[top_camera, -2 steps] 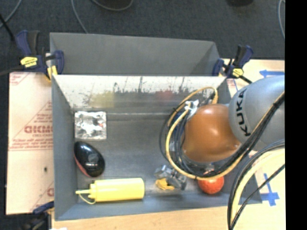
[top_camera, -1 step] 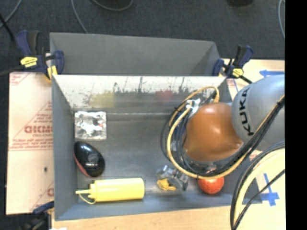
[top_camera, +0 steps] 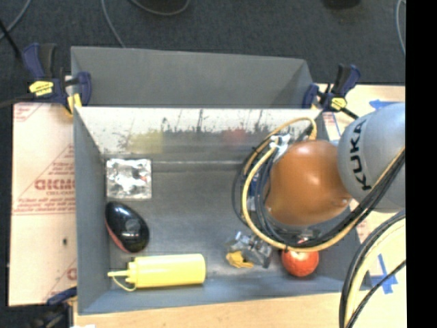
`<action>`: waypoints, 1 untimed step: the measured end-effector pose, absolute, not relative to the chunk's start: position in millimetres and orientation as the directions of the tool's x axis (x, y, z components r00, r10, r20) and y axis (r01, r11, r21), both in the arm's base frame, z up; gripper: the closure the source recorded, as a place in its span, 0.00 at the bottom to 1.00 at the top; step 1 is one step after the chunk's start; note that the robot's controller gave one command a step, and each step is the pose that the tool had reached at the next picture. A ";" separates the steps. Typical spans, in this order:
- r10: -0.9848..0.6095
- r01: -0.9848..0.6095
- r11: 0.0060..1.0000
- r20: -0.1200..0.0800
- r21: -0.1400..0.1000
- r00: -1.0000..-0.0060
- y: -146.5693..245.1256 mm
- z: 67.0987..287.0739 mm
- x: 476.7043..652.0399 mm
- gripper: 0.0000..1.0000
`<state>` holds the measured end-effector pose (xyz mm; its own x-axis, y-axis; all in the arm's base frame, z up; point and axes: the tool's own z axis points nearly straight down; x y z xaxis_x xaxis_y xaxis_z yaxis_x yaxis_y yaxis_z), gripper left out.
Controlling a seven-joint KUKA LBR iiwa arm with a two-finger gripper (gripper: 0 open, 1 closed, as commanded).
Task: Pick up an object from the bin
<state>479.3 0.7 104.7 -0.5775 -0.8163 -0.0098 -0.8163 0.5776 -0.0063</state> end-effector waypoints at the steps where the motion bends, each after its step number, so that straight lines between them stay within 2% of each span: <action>1: -0.816 -0.816 0.578 -0.014 -0.012 -0.578 0.6 117.5 481.3 1.00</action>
Offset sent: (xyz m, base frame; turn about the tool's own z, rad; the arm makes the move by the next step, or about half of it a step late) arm -0.0002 -0.0002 0.0143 0.0000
